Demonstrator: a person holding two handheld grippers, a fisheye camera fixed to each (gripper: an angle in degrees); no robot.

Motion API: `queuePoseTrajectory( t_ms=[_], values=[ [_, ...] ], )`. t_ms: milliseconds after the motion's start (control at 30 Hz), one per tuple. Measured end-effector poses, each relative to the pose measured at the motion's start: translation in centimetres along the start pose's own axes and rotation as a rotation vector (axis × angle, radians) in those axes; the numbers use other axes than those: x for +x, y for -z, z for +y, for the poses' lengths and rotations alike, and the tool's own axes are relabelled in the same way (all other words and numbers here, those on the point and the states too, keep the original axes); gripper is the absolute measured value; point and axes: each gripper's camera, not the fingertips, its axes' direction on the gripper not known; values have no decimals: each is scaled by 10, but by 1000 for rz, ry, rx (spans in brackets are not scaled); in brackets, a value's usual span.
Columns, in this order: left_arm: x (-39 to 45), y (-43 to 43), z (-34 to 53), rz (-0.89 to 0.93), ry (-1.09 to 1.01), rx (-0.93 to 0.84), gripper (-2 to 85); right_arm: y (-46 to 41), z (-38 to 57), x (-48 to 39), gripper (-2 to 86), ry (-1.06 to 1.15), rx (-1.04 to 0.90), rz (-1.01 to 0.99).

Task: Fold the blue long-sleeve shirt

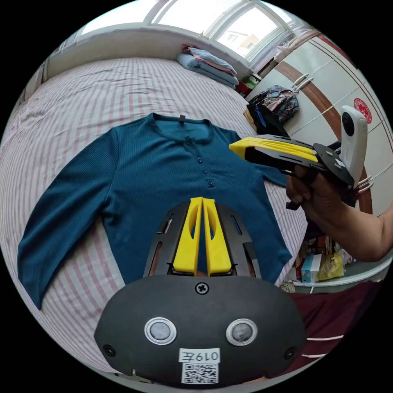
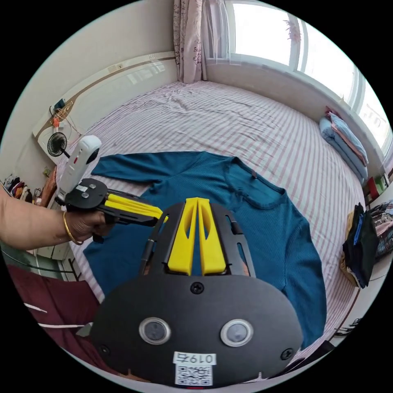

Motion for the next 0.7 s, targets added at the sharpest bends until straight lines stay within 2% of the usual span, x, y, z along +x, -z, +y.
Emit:
queuePoseTrajectory(
  t_ms=[133, 233, 300, 433, 500, 700],
  values=[
    [-51, 32, 66, -80, 250, 8, 7, -11, -16, -35, -10, 43, -47, -108],
    [-95, 54, 100, -25, 375, 48, 7, -16, -40, -67, -9, 142, 6, -127],
    [-115, 69, 116, -65, 408, 79, 7, -31, -66, -90, -9, 172, -48, -92],
    [-166, 109, 152, -321, 533, 169, 7, -56, -104, -123, -6, 188, -51, -67],
    [-194, 124, 168, -373, 592, 202, 7, -75, -130, -143, 1, 203, -26, -35],
    [-272, 162, 225, -359, 636, 248, 9, -154, -219, -169, 56, 387, -33, -89]
  ],
)
